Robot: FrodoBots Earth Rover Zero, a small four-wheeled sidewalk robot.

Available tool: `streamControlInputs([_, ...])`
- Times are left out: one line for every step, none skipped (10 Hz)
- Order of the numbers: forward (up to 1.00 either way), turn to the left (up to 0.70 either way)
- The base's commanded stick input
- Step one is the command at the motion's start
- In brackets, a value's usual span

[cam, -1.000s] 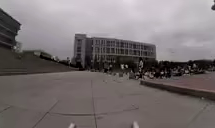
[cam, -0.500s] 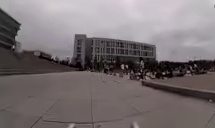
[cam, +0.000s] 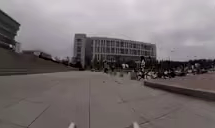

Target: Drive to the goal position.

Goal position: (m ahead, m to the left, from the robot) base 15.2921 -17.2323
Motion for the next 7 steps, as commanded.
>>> streamControlInputs([0.45, 0.0])
streamControlInputs([0.45, 0.0])
streamControlInputs([0.45, 0.0])
streamControlInputs([0.45, 0.0])
streamControlInputs([0.45, 0.0])
streamControlInputs([0.45, 0.0])
streamControlInputs([0.45, 0.0])
